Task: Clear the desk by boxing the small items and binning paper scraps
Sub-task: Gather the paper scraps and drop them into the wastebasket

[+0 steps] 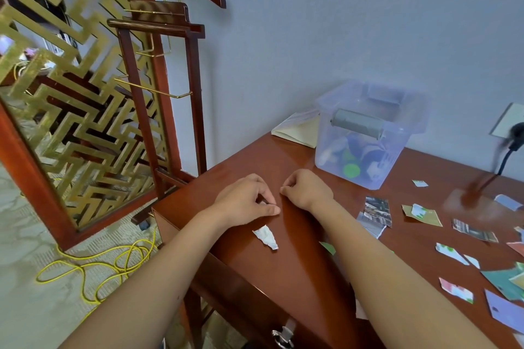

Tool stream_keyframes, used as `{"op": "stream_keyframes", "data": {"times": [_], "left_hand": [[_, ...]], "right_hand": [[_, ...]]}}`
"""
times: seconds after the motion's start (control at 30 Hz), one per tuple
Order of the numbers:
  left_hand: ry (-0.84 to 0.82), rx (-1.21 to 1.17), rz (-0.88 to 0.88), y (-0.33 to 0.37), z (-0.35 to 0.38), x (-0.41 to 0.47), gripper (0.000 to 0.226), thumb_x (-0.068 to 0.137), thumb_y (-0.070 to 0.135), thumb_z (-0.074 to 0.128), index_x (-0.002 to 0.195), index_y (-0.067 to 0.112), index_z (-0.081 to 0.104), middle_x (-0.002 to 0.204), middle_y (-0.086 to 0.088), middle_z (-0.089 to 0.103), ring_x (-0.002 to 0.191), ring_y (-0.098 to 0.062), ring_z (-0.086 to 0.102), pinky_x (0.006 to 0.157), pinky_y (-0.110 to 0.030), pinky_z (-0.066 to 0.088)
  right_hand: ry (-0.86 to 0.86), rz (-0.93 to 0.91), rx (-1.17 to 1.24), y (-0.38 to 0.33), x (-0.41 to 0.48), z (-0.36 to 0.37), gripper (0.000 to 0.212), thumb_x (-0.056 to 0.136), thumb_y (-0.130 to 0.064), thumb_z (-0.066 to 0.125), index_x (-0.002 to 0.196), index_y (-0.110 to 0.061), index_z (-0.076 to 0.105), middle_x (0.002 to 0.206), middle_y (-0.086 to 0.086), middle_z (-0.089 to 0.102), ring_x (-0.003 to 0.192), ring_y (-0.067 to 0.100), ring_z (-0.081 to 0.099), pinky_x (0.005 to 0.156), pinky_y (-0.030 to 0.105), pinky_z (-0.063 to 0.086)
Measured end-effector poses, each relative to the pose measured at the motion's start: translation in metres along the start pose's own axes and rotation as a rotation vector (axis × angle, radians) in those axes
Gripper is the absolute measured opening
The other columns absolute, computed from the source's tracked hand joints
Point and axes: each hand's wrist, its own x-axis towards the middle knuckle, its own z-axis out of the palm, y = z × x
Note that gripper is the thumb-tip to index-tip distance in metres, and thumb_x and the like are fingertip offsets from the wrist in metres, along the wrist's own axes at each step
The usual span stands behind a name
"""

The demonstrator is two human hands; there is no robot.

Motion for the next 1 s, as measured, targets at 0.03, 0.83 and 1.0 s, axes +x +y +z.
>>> {"op": "stream_keyframes", "data": {"times": [0.03, 0.83, 1.0], "left_hand": [[0.008, 0.000, 0.001, 0.000, 0.001, 0.000, 0.013, 0.076, 0.053, 0.072, 0.078, 0.040, 0.069, 0.105, 0.022, 0.052, 0.090, 0.004, 0.053, 0.076, -0.024, 0.046], [0.172, -0.564, -0.064, 0.017, 0.005, -0.027, 0.016, 0.096, 0.007, 0.053, 0.100, 0.016, 0.065, 0.089, 0.003, 0.065, 0.072, -0.006, 0.061, 0.070, -0.009, 0.047], [0.039, 0.010, 0.008, 0.028, 0.009, -0.042, 0.024, 0.100, 0.034, 0.037, 0.095, 0.031, 0.060, 0.102, 0.013, 0.057, 0.087, -0.009, 0.059, 0.080, -0.029, 0.046]], "right_hand": [[-0.015, 0.007, 0.002, 0.000, 0.001, 0.000, 0.014, 0.088, -0.031, 0.060, 0.081, -0.026, 0.071, 0.090, -0.007, 0.070, 0.087, 0.017, 0.065, 0.080, 0.034, 0.054], [0.147, 0.017, 0.584, 0.009, -0.046, 0.002, 0.015, 0.092, -0.010, 0.039, 0.084, -0.015, 0.050, 0.078, 0.006, 0.066, 0.062, 0.014, 0.057, 0.060, 0.026, 0.045], [0.114, 0.002, 0.655, 0.013, -0.062, -0.006, 0.019, 0.089, 0.000, 0.035, 0.083, -0.012, 0.049, 0.071, 0.004, 0.062, 0.062, 0.019, 0.057, 0.062, 0.029, 0.048]]}}
